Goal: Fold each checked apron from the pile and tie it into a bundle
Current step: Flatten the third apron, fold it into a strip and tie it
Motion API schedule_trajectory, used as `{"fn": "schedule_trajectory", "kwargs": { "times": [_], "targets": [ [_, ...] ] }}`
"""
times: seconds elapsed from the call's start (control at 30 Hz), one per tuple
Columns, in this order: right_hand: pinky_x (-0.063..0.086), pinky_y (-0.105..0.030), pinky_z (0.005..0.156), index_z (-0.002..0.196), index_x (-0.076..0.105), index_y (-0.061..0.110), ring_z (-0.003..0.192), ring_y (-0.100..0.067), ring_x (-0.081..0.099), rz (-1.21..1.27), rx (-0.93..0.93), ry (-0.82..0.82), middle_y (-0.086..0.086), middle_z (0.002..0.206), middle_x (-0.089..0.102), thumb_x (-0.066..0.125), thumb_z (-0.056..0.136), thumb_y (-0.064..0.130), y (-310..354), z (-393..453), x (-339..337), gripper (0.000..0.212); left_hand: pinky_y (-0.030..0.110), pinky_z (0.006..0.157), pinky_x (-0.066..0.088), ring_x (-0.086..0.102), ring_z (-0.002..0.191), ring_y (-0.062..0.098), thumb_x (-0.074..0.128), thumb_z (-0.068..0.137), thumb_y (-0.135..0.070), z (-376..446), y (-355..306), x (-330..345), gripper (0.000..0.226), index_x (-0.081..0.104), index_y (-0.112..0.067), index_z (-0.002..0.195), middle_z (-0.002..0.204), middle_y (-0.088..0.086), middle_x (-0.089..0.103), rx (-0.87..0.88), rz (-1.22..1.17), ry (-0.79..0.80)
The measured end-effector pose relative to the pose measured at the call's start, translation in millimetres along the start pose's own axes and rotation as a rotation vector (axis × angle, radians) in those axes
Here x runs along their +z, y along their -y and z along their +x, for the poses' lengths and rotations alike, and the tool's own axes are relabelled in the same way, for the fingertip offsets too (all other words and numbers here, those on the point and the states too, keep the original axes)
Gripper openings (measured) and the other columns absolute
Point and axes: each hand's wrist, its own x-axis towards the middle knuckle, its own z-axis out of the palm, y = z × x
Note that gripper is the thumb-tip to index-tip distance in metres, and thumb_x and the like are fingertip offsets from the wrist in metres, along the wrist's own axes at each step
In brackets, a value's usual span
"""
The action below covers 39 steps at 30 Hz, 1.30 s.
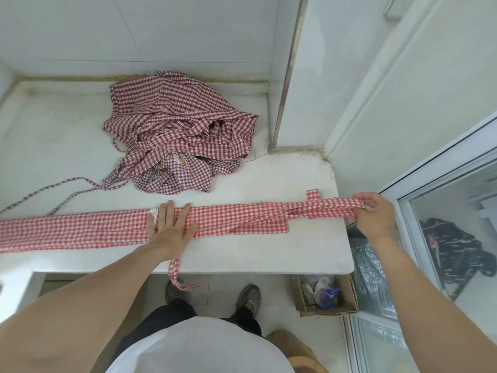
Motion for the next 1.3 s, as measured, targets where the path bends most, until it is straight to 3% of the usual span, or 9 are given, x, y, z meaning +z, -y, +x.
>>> {"fn": "schedule_trajectory", "kwargs": {
  "times": [0.1, 0.23, 0.33, 0.43, 0.6, 0.83, 1.03, 1.17, 1.3],
  "targets": [
    [0.044, -0.018, 0.040, 0.097, 0.062, 0.010, 0.047, -0.008, 0.057, 0.168, 0.103, 0.177, -0.010, 0.088, 0.064, 0.052, 0.091, -0.018, -2.1, -3.4, 6.2, 0.030, 0.052, 0.115, -0.022, -0.041, 0.141, 0.023, 0.003, 0.098, -0.064, 1.7, -0.6, 0.4, 0.066, -0.030, -0.038, 0.149, 0.155, 0.005, -0.042, -0.013, -0.001, -0.003],
    [0.051, -0.022, 0.052, 0.111, 0.063, 0.009, 0.059, -0.013, 0.061, 0.265, 0.174, 0.602, -0.009, 0.084, 0.064, 0.070, 0.078, -0.005, 3.7, -2.2, -15.8, 0.037, 0.053, 0.115, -0.021, -0.039, 0.142, 0.024, 0.002, 0.097, -0.064, 1.7, 2.0, 1.6, 0.066, -0.030, -0.039, 0.149, 0.156, 0.004, -0.040, -0.013, 0.014, -0.015],
    [0.040, -0.019, 0.046, 0.118, 0.063, 0.006, 0.055, -0.011, 0.046, 0.216, 0.220, 0.812, -0.008, 0.083, 0.062, 0.072, 0.073, -0.001, 10.5, -2.4, -27.9, 0.047, 0.053, 0.115, -0.021, -0.040, 0.142, 0.023, 0.002, 0.097, -0.064, 1.3, 2.2, 1.1, 0.066, -0.030, -0.039, 0.149, 0.156, 0.004, -0.040, -0.007, 0.007, -0.019],
    [0.034, -0.017, 0.040, 0.123, 0.062, 0.011, 0.052, -0.009, 0.043, 0.311, 0.257, 0.691, -0.013, 0.100, 0.067, 0.073, 0.073, -0.003, 6.9, 7.2, -40.1, 0.053, 0.052, 0.115, -0.021, -0.040, 0.142, 0.023, 0.003, 0.097, -0.064, 1.0, 3.2, 0.5, 0.066, -0.030, -0.039, 0.149, 0.156, 0.003, -0.041, 0.000, 0.014, -0.007],
    [0.053, -0.036, 0.079, 0.128, 0.050, 0.022, 0.085, -0.018, 0.067, -0.583, -0.119, 0.492, -0.001, 0.099, 0.069, 0.075, 0.086, 0.013, -15.0, 9.3, -28.5, 0.050, 0.051, 0.115, -0.022, -0.041, 0.141, 0.022, 0.002, 0.095, -0.066, 0.3, 4.1, -0.3, 0.068, -0.029, -0.040, 0.149, 0.155, 0.002, -0.042, 0.010, 0.010, -0.008],
    [0.055, -0.043, 0.071, 0.122, 0.056, 0.020, 0.085, -0.028, 0.064, -0.331, -0.322, 0.038, -0.004, 0.107, 0.062, 0.061, 0.084, -0.007, -22.3, 5.9, -5.6, 0.046, 0.051, 0.115, -0.022, -0.040, 0.142, 0.021, -0.008, 0.080, -0.070, 2.5, 6.2, 2.2, 0.077, -0.029, -0.041, 0.149, 0.156, 0.000, -0.041, 0.008, 0.000, -0.025],
    [0.039, -0.021, 0.034, 0.113, 0.067, 0.005, 0.041, -0.009, 0.053, 0.041, 0.105, 0.258, -0.015, 0.076, 0.063, 0.044, 0.093, -0.019, -21.3, 12.0, 0.7, 0.039, 0.050, 0.115, -0.022, -0.039, 0.143, 0.020, -0.005, 0.084, -0.071, 2.8, 8.1, 3.4, 0.075, -0.027, -0.042, 0.150, 0.157, 0.000, -0.039, 0.023, -0.002, -0.044],
    [0.054, -0.017, 0.053, 0.082, 0.081, 0.015, 0.056, -0.009, 0.066, 0.429, 0.380, 0.480, -0.010, 0.077, 0.070, 0.056, 0.085, -0.016, -27.6, 17.4, -13.7, 0.040, 0.048, 0.113, -0.025, -0.040, 0.142, 0.019, -0.005, 0.085, -0.070, 2.3, 9.4, 3.4, 0.074, -0.028, -0.041, 0.149, 0.157, 0.000, -0.040, 0.025, 0.014, -0.046],
    [0.059, -0.021, 0.071, 0.084, 0.082, 0.010, 0.083, -0.016, 0.074, 0.472, 0.393, 0.613, -0.012, 0.093, 0.075, 0.072, 0.066, -0.005, -26.0, 18.9, -25.3, 0.026, 0.042, 0.101, -0.034, -0.042, 0.141, 0.018, -0.005, 0.084, -0.070, 1.2, 11.2, 1.7, 0.075, -0.027, -0.041, 0.150, 0.157, 0.000, -0.039, 0.038, 0.030, -0.059]
  ]
}}
